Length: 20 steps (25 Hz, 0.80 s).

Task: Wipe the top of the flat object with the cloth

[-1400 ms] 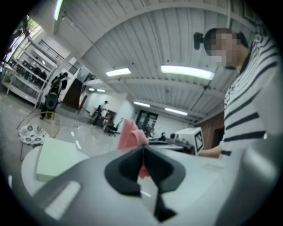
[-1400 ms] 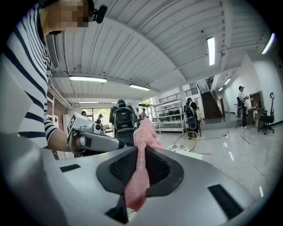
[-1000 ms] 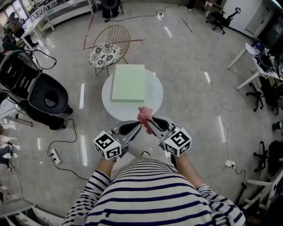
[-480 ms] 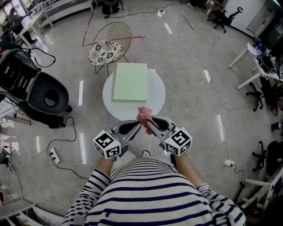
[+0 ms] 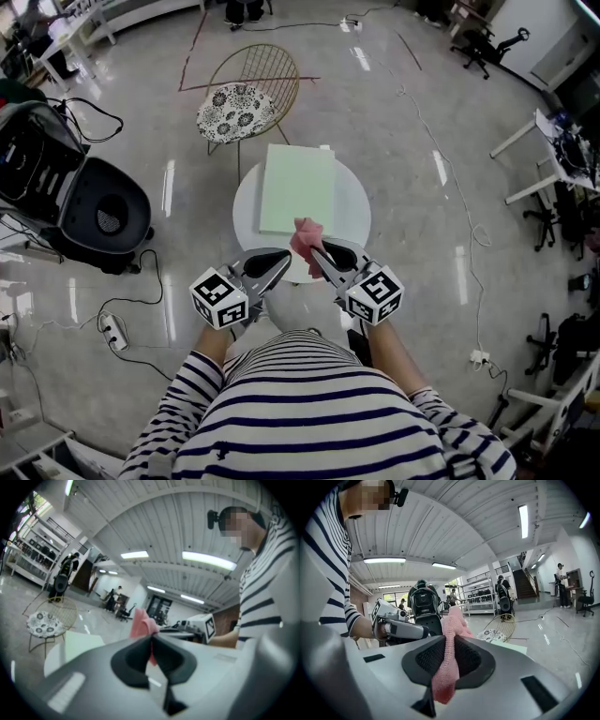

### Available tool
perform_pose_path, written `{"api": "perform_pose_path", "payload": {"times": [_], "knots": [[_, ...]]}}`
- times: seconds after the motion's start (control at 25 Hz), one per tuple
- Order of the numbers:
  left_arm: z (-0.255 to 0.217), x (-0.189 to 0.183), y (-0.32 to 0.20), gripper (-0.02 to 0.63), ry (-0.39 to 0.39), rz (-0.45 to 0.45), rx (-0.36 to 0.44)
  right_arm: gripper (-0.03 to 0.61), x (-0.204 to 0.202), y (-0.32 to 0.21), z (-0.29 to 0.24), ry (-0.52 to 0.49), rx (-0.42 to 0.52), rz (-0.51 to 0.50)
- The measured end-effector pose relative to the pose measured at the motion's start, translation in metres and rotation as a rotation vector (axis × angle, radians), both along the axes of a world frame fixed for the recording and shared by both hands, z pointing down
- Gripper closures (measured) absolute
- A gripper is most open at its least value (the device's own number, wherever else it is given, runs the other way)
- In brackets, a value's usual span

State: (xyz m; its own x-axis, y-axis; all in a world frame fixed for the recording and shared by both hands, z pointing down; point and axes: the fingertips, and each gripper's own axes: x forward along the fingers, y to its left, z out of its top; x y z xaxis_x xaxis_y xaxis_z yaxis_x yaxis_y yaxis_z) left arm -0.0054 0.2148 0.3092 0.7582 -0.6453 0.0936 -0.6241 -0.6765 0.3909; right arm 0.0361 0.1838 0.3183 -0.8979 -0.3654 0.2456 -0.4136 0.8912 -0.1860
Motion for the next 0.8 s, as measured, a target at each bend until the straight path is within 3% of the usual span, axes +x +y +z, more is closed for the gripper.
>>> {"api": "perform_pose_path", "payload": {"times": [0.32, 0.64, 0.8], "knots": [[0.009, -0.077, -0.059, 0.600, -0.033, -0.003, 0.016, 0.531, -0.065, -0.069, 0.015, 0.094, 0.041, -0.009], [0.035, -0.100, -0.128, 0.597, -0.076, -0.045, -0.010, 0.531, -0.089, -0.142, 0.040, 0.262, 0.095, -0.121], [0.046, -0.105, -0.168, 0.584, -0.095, -0.129, -0.016, 0.531, -0.094, -0.181, 0.061, 0.314, 0.104, -0.198]]}}
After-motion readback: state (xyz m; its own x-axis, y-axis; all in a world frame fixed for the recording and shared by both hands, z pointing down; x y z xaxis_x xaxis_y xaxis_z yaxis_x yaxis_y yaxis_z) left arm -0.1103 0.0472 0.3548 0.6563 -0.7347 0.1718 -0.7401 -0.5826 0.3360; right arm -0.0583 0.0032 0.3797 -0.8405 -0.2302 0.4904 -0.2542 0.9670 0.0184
